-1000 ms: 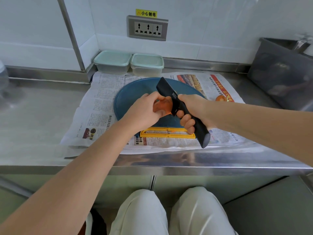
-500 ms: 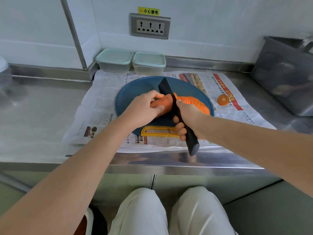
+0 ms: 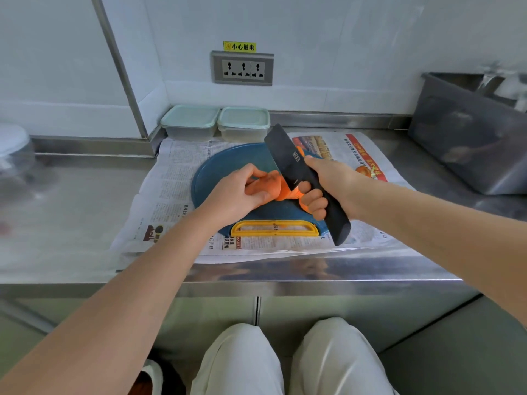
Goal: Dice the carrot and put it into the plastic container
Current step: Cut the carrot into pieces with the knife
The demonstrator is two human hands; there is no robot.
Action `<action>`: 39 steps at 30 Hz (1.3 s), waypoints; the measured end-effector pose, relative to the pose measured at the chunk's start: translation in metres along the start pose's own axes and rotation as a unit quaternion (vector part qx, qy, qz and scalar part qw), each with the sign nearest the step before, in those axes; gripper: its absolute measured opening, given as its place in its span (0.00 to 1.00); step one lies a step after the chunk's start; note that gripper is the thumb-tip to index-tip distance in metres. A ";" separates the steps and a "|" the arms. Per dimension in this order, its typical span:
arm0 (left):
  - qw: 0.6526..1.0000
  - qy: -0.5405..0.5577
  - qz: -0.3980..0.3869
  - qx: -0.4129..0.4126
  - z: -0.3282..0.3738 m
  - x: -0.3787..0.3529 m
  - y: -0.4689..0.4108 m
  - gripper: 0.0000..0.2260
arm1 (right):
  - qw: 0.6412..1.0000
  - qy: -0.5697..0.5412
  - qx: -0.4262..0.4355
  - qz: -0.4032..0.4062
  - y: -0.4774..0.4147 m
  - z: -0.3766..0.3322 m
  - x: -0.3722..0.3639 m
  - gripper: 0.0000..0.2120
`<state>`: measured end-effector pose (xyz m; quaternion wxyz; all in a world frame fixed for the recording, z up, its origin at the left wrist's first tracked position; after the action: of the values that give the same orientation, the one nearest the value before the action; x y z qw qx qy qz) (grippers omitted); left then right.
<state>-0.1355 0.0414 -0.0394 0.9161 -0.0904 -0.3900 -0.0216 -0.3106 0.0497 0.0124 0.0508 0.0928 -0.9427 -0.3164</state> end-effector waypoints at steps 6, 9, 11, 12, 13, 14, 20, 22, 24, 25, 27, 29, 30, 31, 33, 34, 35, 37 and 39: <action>1.000 -0.028 0.001 0.005 0.002 -0.002 0.000 0.18 | 1.000 0.024 0.001 -0.002 0.005 0.002 0.000 0.28; 1.000 -0.031 0.003 0.004 0.002 -0.002 0.001 0.18 | 0.999 0.033 -0.001 0.004 0.007 0.001 0.000 0.28; 0.999 -0.032 0.004 0.001 0.001 -0.002 0.001 0.18 | 0.999 0.040 -0.004 0.008 0.008 0.001 0.000 0.28; 0.999 -0.033 0.003 0.000 0.001 -0.002 0.001 0.18 | 0.999 0.046 -0.006 0.012 0.008 0.001 -0.001 0.28; 0.999 -0.034 0.002 0.001 0.001 -0.002 0.001 0.18 | 0.998 0.053 -0.007 0.016 0.008 0.000 -0.001 0.28; 0.999 -0.035 0.001 0.001 0.002 -0.002 0.001 0.17 | 0.998 0.061 -0.009 0.019 0.008 0.000 -0.001 0.28; 0.999 -0.054 -0.003 0.004 0.005 -0.004 0.001 0.18 | 0.994 0.099 -0.033 0.031 0.005 -0.006 -0.003 0.28; 0.998 -0.059 -0.004 0.003 0.005 -0.003 0.001 0.17 | 0.993 0.107 -0.039 0.034 0.004 -0.007 -0.005 0.28; 0.998 -0.058 -0.004 0.000 0.005 -0.002 0.001 0.17 | 0.992 0.113 -0.044 0.035 0.003 -0.009 -0.007 0.28; 0.998 -0.057 -0.003 -0.002 0.005 -0.003 0.001 0.17 | 0.991 0.116 -0.046 0.038 0.003 -0.009 -0.008 0.28; 0.998 -0.055 -0.003 -0.004 0.005 -0.004 0.001 0.17 | 0.991 0.117 -0.048 0.040 0.002 -0.009 -0.010 0.28; 0.999 -0.048 -0.004 -0.006 0.005 -0.003 -0.001 0.16 | 0.992 0.105 -0.050 0.038 0.001 -0.008 -0.012 0.28; 0.999 -0.044 -0.005 -0.006 0.005 -0.003 -0.001 0.16 | 0.993 0.100 -0.051 0.038 0.000 -0.007 -0.013 0.28; 0.999 -0.040 -0.007 -0.006 0.004 -0.002 -0.002 0.16 | 0.993 0.097 -0.053 0.039 0.000 -0.007 -0.014 0.28; 0.999 -0.034 -0.010 -0.006 0.002 -0.001 -0.004 0.15 | 0.993 0.096 -0.055 0.041 -0.001 -0.006 -0.016 0.28; 0.999 -0.031 -0.012 -0.006 0.001 -0.001 -0.005 0.15 | 0.993 0.096 -0.055 0.043 -0.001 -0.006 -0.017 0.28; 0.999 -0.028 -0.014 -0.007 0.000 -0.001 -0.005 0.15 | 0.993 0.096 -0.055 0.045 -0.002 -0.005 -0.018 0.28; 1.000 -0.018 -0.019 -0.008 0.000 -0.001 -0.006 0.15 | 0.993 0.093 -0.052 0.051 -0.002 -0.004 -0.020 0.28; 1.000 -0.008 -0.020 -0.008 0.000 0.000 -0.006 0.16 | 0.994 0.088 -0.049 0.053 -0.004 -0.002 -0.022 0.28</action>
<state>-0.1363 0.0351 -0.0386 0.9114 -0.0904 -0.3993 -0.0427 -0.2878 0.0504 0.0109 0.1548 0.0677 -0.9216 -0.3494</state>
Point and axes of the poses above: each hand's wrist, its own y-axis away from the middle knuckle, its own x-axis out of the back of the hand, z = x × y, the point moved 2 cm from there along -y, towards the middle knuckle, and after that the axes turned 2 degrees about z, right-handed, at the moved point
